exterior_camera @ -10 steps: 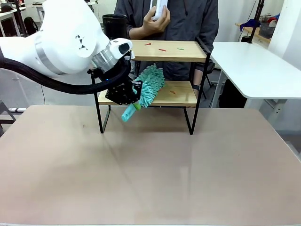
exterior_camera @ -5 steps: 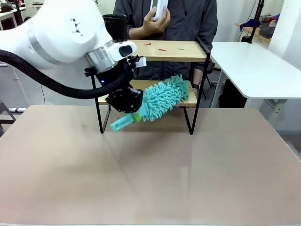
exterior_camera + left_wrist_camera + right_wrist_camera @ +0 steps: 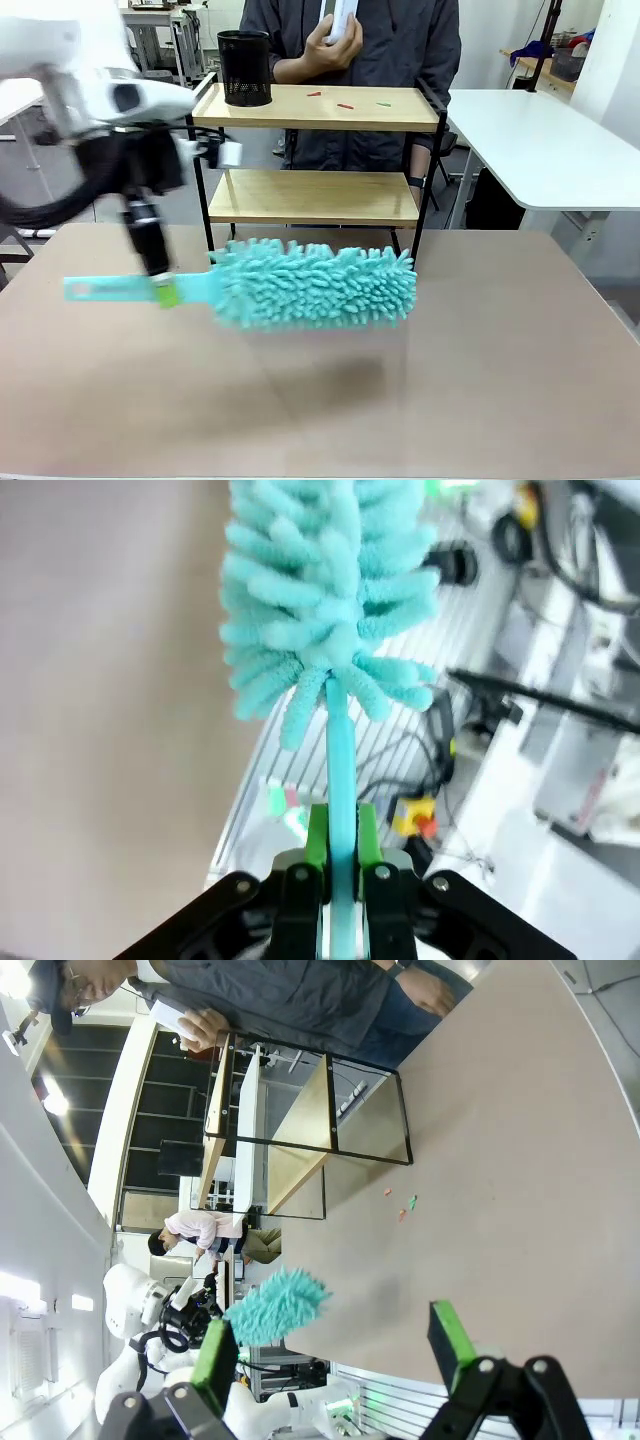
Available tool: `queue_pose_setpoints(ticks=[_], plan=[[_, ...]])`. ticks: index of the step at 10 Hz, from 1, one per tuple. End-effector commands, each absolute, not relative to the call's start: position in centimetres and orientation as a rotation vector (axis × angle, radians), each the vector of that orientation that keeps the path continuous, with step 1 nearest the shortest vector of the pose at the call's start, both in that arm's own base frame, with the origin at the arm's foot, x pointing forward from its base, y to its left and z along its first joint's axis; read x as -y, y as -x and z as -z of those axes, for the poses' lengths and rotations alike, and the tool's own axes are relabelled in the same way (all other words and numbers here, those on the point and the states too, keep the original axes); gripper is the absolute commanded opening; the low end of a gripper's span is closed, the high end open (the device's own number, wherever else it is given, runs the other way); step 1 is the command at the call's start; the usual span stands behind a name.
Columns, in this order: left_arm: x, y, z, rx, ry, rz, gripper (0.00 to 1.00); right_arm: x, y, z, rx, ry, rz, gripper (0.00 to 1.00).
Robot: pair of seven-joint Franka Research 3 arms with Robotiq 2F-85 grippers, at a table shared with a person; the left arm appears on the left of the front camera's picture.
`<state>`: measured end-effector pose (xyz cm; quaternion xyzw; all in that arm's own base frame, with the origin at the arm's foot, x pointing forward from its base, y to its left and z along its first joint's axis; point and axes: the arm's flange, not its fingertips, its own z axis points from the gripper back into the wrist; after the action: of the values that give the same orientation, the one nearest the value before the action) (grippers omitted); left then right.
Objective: Clean the shelf.
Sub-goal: Clean the specific tier of the Shelf with the Duster once objects are removed.
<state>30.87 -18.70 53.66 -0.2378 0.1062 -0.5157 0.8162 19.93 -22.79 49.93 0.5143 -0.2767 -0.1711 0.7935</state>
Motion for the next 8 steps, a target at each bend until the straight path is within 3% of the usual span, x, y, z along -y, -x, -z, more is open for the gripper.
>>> queue_pose_setpoints(ticks=[1,4,6,8], plan=[[14.6,-29.1,-55.1,-0.141,0.522,1.181,0.12,22.8,-20.1,-50.1,0.623,-1.116,0.348,1.0],[3.6,-23.3,-58.8,0.055,0.667,1.179,0.12,22.8,-20.1,-50.1,0.623,-1.116,0.348,1.0],[-6.2,-19.7,-59.4,0.344,0.863,0.995,0.12,22.8,-20.1,-50.1,0.623,-1.116,0.348,1.0],[-14.4,-17.7,-57.3,0.624,1.037,0.639,0.12,22.8,-20.1,-50.1,0.623,-1.116,0.348,1.0]])
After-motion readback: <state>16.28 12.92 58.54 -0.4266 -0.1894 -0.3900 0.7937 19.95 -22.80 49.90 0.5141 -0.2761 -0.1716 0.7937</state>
